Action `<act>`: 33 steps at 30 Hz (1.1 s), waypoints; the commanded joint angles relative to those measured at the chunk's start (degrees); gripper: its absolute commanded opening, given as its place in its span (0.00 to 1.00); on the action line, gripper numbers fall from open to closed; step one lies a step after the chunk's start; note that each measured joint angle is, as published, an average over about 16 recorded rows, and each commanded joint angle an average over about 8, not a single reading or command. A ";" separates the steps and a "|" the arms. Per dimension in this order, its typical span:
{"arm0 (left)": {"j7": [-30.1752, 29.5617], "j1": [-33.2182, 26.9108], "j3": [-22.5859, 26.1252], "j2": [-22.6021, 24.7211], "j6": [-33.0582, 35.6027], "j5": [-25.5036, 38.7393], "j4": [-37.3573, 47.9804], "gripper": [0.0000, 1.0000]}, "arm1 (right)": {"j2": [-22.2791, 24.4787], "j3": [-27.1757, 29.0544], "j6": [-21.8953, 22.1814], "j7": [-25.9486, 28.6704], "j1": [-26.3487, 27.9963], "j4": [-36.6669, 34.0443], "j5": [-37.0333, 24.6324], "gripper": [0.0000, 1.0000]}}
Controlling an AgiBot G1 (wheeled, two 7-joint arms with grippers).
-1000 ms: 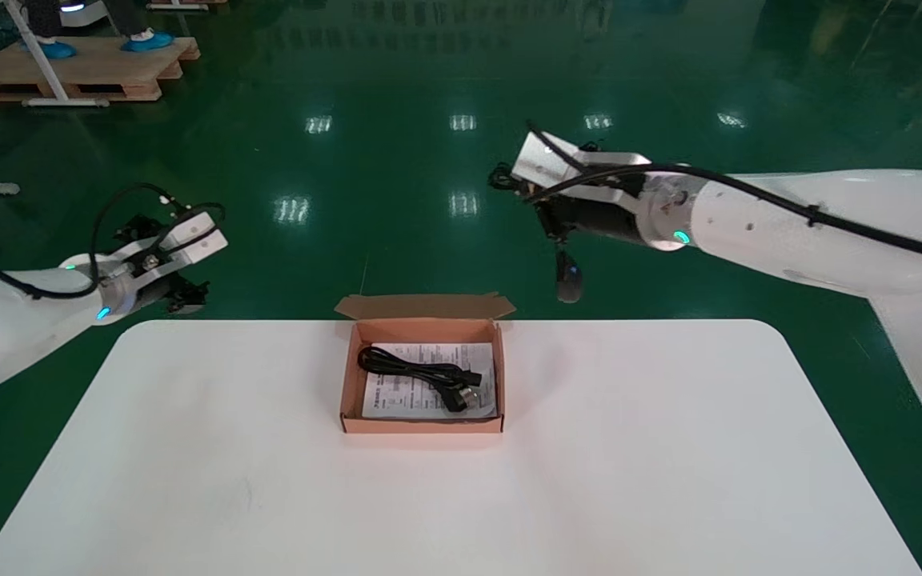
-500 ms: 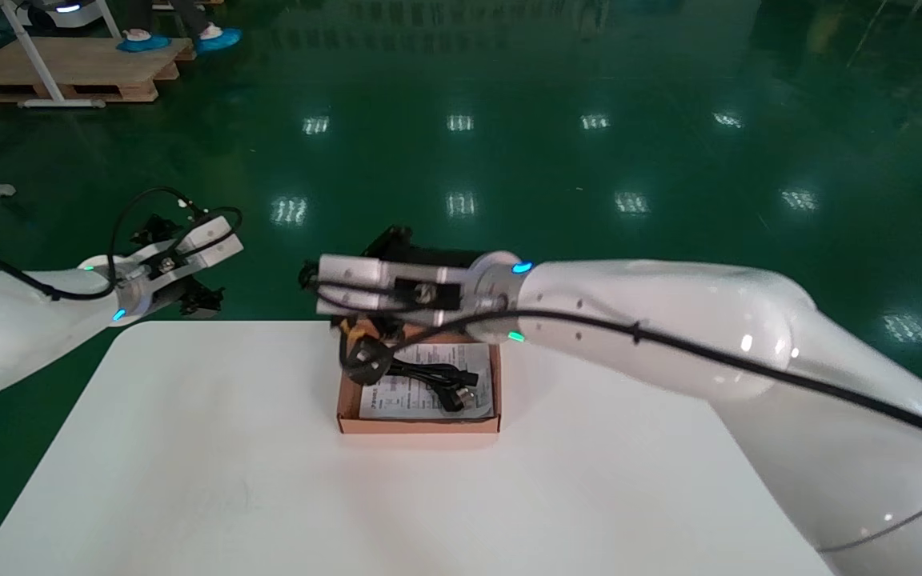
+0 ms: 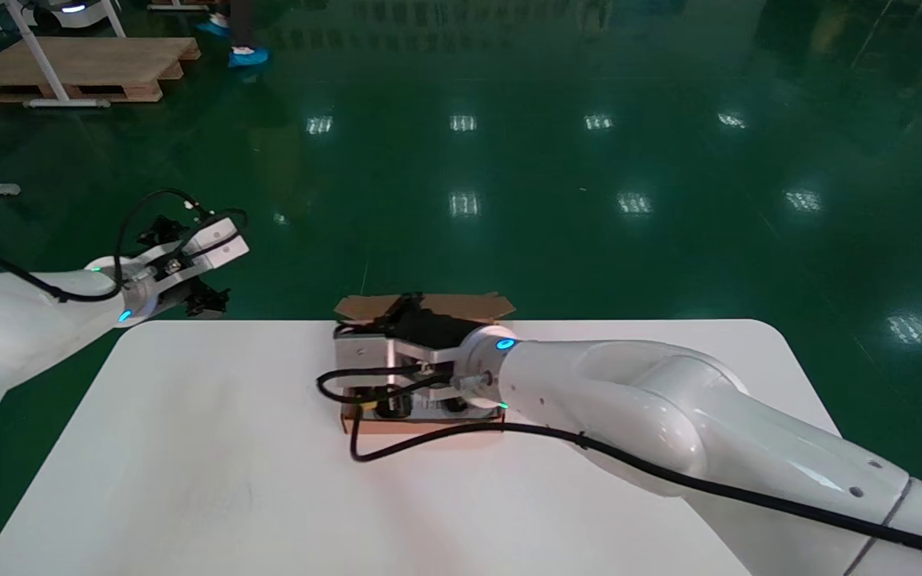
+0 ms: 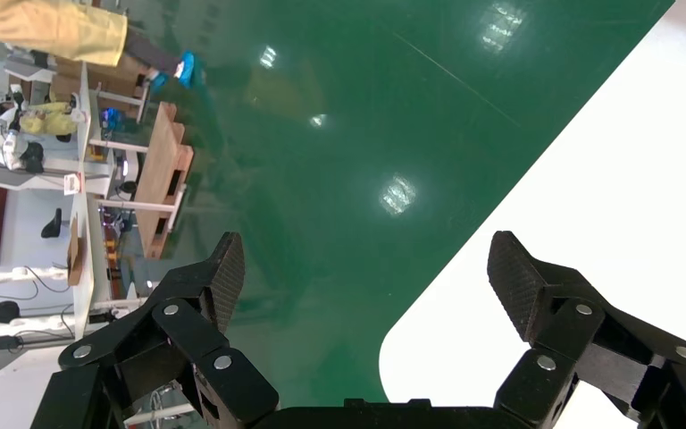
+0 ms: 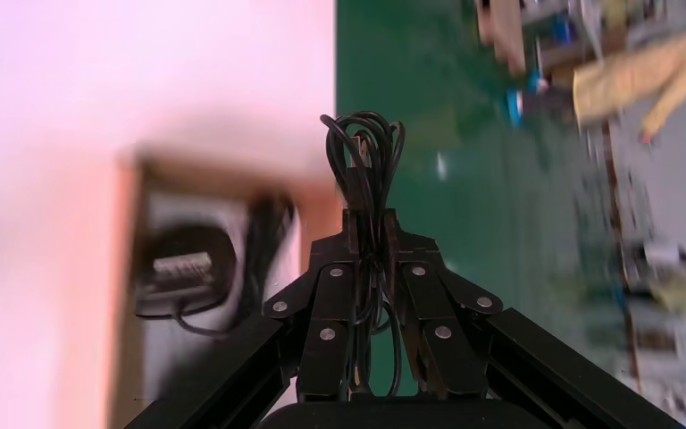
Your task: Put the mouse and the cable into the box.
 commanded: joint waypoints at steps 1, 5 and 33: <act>-0.09 0.02 0.04 0.00 0.01 0.06 -0.05 1.00 | -0.07 -1.67 1.86 2.42 0.27 -2.23 -1.73 0.05; -0.24 -0.01 0.06 -0.03 -0.02 0.12 -0.02 1.00 | -0.11 -4.16 2.94 4.75 0.40 -3.30 -3.34 0.54; -0.44 0.21 0.09 -0.34 0.16 0.21 -0.62 1.00 | 7.40 5.55 -7.54 2.81 -4.78 0.51 10.11 1.00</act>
